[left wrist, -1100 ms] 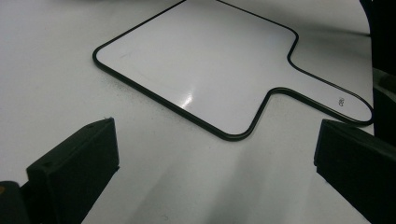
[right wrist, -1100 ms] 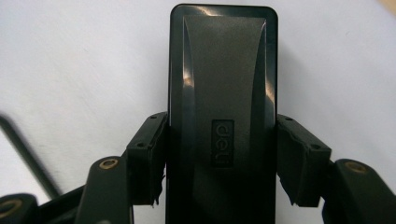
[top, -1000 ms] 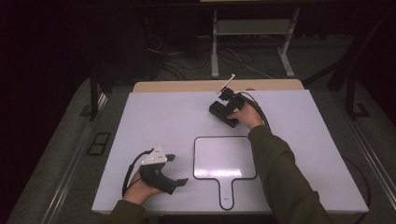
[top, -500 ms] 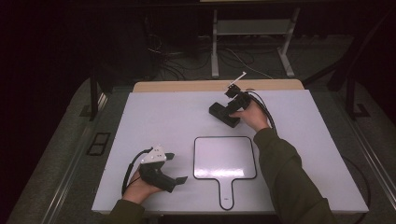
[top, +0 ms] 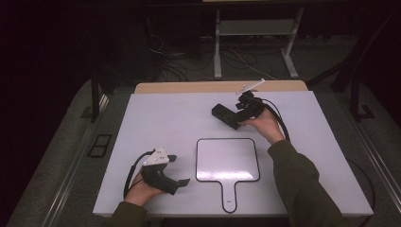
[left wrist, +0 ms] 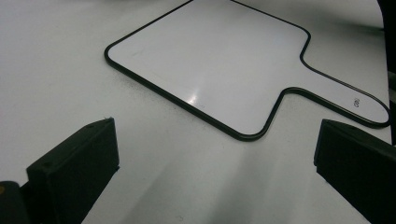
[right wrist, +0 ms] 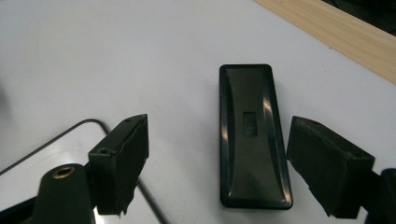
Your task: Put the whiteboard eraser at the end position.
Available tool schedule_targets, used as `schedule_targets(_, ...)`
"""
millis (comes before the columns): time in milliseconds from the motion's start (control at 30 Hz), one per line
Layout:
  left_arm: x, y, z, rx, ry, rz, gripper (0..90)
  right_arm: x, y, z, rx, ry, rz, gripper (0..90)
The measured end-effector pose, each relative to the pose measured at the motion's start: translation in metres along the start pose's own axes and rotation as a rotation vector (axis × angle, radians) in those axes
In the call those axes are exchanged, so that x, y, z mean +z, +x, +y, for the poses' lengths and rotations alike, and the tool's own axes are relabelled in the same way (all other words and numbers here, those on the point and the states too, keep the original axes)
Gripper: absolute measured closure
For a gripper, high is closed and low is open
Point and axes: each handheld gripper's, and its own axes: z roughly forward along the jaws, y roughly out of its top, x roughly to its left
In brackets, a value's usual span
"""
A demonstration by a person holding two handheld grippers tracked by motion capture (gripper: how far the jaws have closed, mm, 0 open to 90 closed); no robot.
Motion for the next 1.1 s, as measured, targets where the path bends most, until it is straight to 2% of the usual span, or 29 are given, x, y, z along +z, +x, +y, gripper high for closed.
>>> schedule_targets(33,0.0,0.0,0.0,-0.001,-0.001,0.001,0.0,-0.002,0.001,-0.003,0.002,-0.009,0.001,18.7)
schedule_targets(200,0.001,0.001,0.0,0.0,0.004,0.004,0.0,-0.016,0.007,-0.021,-0.011,-0.094,-0.054,18.1)
schedule_targets(233,0.001,0.001,0.0,0.001,0.005,0.004,0.0,-0.019,0.008,-0.024,-0.009,-0.109,-0.045,17.7)
schedule_targets(333,0.001,0.0,0.0,-0.001,0.003,0.004,0.0,-0.026,0.01,-0.031,0.003,-0.111,-0.027,12.9)
schedule_targets(467,0.001,0.0,0.0,0.0,0.003,0.002,0.0,-0.035,0.017,-0.04,-0.006,-0.14,-0.026,12.8)
schedule_targets(600,0.001,-0.001,0.0,0.003,0.004,-0.002,0.0,-0.042,0.023,-0.049,0.007,-0.162,-0.027,10.7)
schedule_targets(800,0.001,-0.001,0.0,0.004,0.007,-0.003,0.0,-0.052,0.034,-0.065,-0.008,-0.159,-0.065,10.7)
schedule_targets(933,0.001,-0.002,0.0,0.007,0.009,-0.004,0.0,-0.057,0.039,-0.076,-0.005,-0.168,-0.054,10.7)
schedule_targets(1100,0.0,-0.003,0.0,0.006,0.006,-0.004,0.0,-0.063,0.046,-0.091,0.002,-0.155,-0.064,10.7)
